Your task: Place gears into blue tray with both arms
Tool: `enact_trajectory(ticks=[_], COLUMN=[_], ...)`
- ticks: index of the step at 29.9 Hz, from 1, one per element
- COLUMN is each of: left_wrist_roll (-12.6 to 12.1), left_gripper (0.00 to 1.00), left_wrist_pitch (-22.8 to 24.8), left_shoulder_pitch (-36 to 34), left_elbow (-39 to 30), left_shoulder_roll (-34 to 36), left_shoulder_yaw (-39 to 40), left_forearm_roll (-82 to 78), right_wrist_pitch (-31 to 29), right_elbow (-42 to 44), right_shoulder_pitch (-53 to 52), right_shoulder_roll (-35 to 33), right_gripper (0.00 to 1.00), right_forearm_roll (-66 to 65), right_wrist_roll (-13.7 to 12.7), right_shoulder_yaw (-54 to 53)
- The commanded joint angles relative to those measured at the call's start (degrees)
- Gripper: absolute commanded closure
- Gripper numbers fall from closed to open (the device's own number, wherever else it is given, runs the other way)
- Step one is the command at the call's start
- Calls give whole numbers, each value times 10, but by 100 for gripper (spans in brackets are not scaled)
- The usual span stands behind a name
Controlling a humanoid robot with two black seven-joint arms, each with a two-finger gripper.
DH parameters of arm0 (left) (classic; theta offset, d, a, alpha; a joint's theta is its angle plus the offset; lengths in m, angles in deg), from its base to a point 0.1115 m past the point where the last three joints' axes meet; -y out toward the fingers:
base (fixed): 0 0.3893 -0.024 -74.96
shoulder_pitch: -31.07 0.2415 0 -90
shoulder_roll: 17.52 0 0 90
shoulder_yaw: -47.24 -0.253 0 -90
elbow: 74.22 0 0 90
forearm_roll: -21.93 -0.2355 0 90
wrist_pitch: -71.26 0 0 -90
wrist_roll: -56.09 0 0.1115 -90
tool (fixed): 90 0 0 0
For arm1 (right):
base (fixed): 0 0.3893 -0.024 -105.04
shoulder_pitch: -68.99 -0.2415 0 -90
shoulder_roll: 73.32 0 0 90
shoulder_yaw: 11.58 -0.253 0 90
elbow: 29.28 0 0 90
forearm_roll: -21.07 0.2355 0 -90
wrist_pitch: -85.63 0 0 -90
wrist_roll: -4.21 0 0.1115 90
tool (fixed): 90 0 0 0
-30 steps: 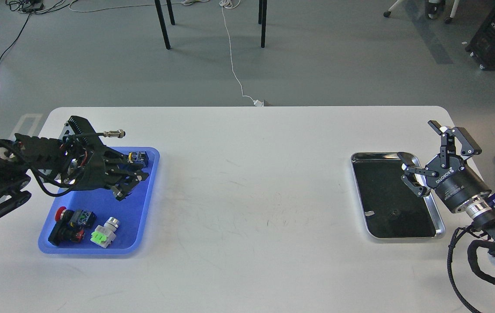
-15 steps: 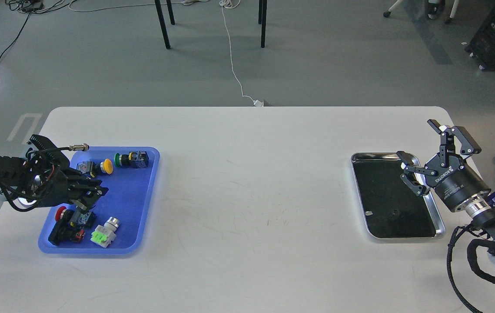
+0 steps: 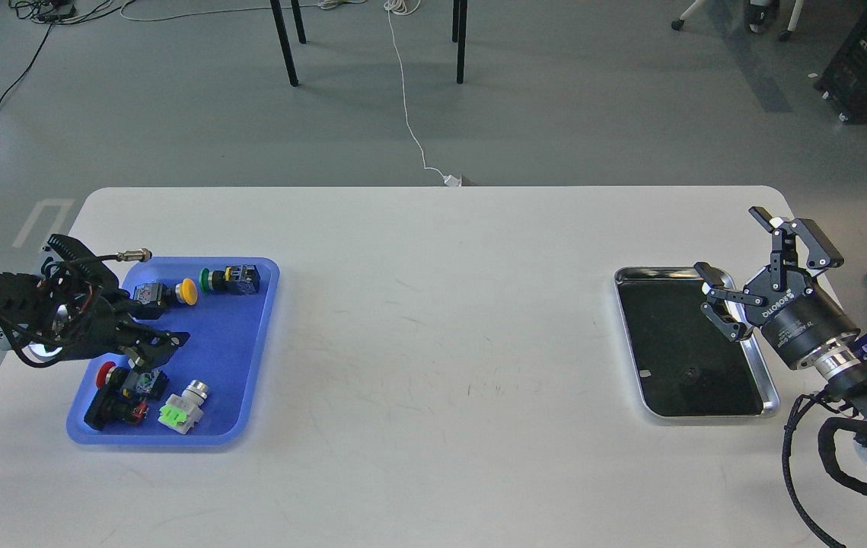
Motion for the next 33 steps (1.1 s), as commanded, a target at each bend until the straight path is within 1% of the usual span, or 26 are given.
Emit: enact_trajectory(ticks=[1,3,5,7,10,12,14,16,18,20,23,26,29,31,32,33], left_wrist_roll=[0,0,0,0,0,0,0,0,0,0,0,0,0,-31,-39,-40], left_gripper=[14,11,6,3,2,2,2,2,2,2,2,2,2,2,2,2], left_wrist_pitch=[1,6,7,2,-6,-45,-102,-148,-166,-168,-168,-156,-109,-61,-42,-30], left_shoulder_pitch=[-2,-3,-2,-1,3,33,67,115,165,206,257,283,308,317,321,328], left_elbow=[-37,-77,-111,-140,-172,-175,-175,-173,-171,-171,-170,-169,-169,-168,-168,-166], left_shoulder_roll=[5,5,2,-3,-20,-57,-98,-149,-193,-222,-245,-260,-275,-281,-282,-285], left_shoulder_yaw=[49,91,112,116,116,123,156,210,266,301,329,366,419,449,456,462], left_forearm_roll=[0,0,21,146,327,492,620,702,723,724,730,730,730,731,732,731], right_wrist_pitch=[0,0,0,0,0,-1,-3,-4,-5,-7,-9,-22,-45,-51,-51,-51], right_elbow=[0,-1,-1,-1,-1,-3,-7,-17,-24,-26,-40,-57,-63,-65,-65,-64], right_shoulder_pitch=[0,0,0,0,0,0,0,1,2,2,2,-6,-18,-41,-53,-68], right_shoulder_roll=[-1,-1,0,0,1,1,-1,-4,-4,-15,-39,-68,-100,-125,-134,-147], right_gripper=[1,1,1,1,1,1,1,1,1,1,1,1,1,1,1,1], right_forearm_roll=[0,0,0,0,0,0,-1,-5,-24,-50,-87,-142,-219,-296,-334,-379], right_wrist_roll=[0,0,0,0,0,0,0,0,0,0,0,0,0,0,0,0], right_shoulder_yaw=[0,0,0,1,3,3,5,8,7,8,11,23,25,31,36,44])
